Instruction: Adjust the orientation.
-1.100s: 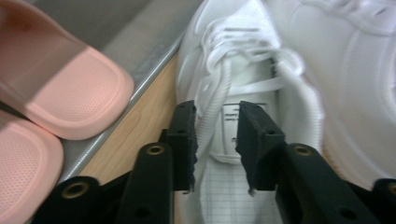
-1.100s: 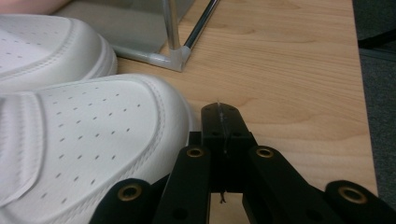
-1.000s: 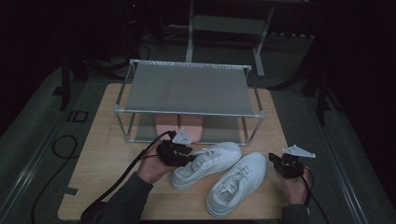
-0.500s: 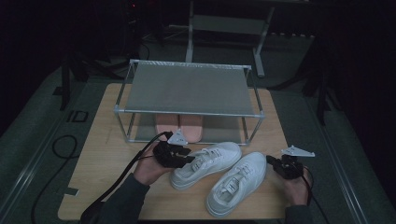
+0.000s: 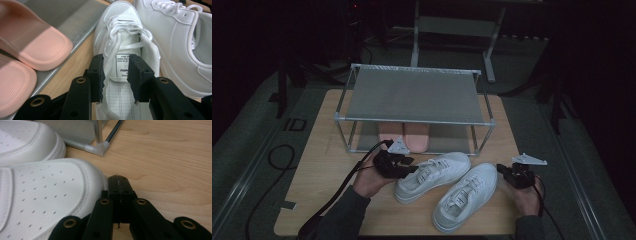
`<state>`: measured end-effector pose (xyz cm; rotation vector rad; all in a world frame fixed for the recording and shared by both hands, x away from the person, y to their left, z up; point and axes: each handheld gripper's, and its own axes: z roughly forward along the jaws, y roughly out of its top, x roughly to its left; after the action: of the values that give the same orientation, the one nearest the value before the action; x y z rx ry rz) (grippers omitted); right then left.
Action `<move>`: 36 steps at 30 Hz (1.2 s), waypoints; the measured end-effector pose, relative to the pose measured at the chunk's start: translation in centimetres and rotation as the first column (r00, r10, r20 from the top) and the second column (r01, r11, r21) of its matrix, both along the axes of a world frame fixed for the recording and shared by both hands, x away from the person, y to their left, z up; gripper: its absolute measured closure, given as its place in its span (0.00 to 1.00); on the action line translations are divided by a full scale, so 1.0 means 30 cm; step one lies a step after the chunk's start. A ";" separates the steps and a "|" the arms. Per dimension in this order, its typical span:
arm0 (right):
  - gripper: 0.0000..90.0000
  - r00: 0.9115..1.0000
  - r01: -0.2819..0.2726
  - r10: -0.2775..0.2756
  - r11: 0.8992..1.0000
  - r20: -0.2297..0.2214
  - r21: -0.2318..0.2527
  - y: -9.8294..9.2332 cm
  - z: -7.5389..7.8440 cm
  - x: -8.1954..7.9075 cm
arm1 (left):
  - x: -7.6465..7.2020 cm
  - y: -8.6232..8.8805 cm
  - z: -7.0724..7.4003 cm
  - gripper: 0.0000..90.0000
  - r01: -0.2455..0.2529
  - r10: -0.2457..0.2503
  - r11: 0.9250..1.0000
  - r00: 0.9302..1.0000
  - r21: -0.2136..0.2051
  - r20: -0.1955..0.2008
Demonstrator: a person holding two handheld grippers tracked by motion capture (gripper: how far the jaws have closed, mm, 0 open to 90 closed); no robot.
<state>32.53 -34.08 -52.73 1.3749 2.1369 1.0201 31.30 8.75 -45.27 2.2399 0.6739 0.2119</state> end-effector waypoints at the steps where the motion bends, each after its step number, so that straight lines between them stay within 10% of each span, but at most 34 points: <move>1: 1.00 1.000 0.003 -0.003 1.000 -0.004 -0.001 0.000 -0.003 0.005 | 0.001 0.002 -0.001 0.72 -0.001 0.001 1.000 1.000 0.000 0.000; 14: 1.00 0.999 -0.038 0.038 0.999 -0.021 0.003 0.006 -0.018 0.029 | 0.007 0.010 -0.008 0.72 -0.011 0.011 1.000 1.000 -0.001 -0.005; 36: 1.00 0.996 -0.085 0.085 0.996 -0.001 -0.004 0.075 -0.015 -0.103 | -0.052 -0.036 -0.005 0.69 0.062 -0.064 0.997 0.997 -0.034 -0.037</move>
<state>29.45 -31.83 -53.19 1.2929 2.2131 1.0466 29.74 7.65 -45.43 2.2345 0.6216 0.1263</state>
